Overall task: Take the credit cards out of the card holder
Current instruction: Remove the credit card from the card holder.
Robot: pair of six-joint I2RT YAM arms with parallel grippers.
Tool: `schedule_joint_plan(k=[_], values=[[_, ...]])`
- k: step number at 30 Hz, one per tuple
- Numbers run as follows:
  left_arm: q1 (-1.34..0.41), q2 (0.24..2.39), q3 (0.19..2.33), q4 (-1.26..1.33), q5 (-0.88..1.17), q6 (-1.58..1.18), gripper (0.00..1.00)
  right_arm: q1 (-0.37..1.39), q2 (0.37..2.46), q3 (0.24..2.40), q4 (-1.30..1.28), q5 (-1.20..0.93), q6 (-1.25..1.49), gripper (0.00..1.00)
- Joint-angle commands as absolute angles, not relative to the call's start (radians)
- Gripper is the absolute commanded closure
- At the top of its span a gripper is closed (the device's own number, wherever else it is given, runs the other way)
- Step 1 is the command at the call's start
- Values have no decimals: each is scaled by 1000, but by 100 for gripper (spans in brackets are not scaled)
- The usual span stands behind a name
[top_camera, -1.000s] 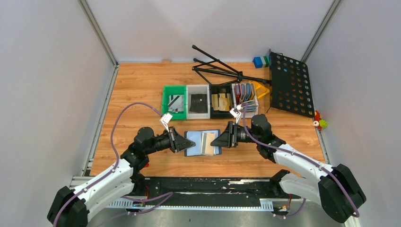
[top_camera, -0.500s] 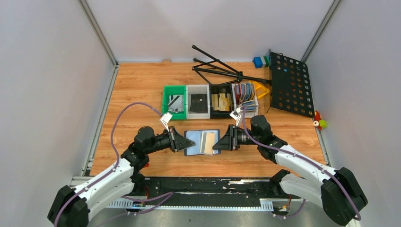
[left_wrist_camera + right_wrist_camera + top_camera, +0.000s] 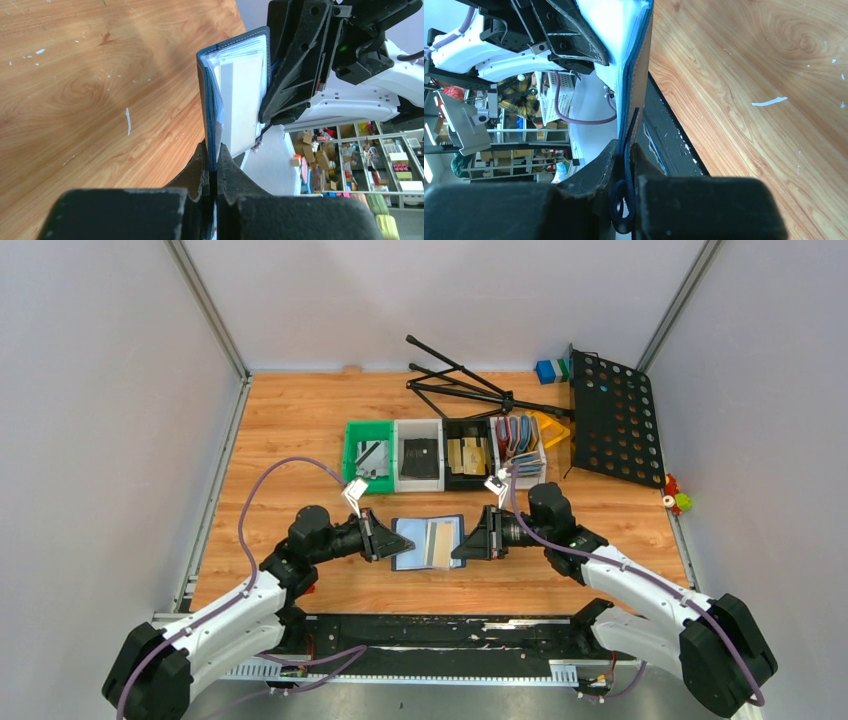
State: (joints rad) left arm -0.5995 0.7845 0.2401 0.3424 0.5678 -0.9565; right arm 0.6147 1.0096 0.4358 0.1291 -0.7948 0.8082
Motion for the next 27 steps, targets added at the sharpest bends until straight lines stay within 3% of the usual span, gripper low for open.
schedule_joint_plan(k=[1, 6, 18, 27], values=[[-594, 804, 258, 416, 587, -957, 100, 622, 999, 488, 150, -812, 790, 97], [-593, 837, 258, 442, 592, -957, 100, 657, 1015, 563, 22, -721, 742, 100], [-636, 898, 270, 420, 529, -894, 100, 765, 1107, 709, -276, -470, 669, 98], [-650, 937, 266, 407, 503, -861, 100, 813, 1166, 734, -253, -423, 673, 94]])
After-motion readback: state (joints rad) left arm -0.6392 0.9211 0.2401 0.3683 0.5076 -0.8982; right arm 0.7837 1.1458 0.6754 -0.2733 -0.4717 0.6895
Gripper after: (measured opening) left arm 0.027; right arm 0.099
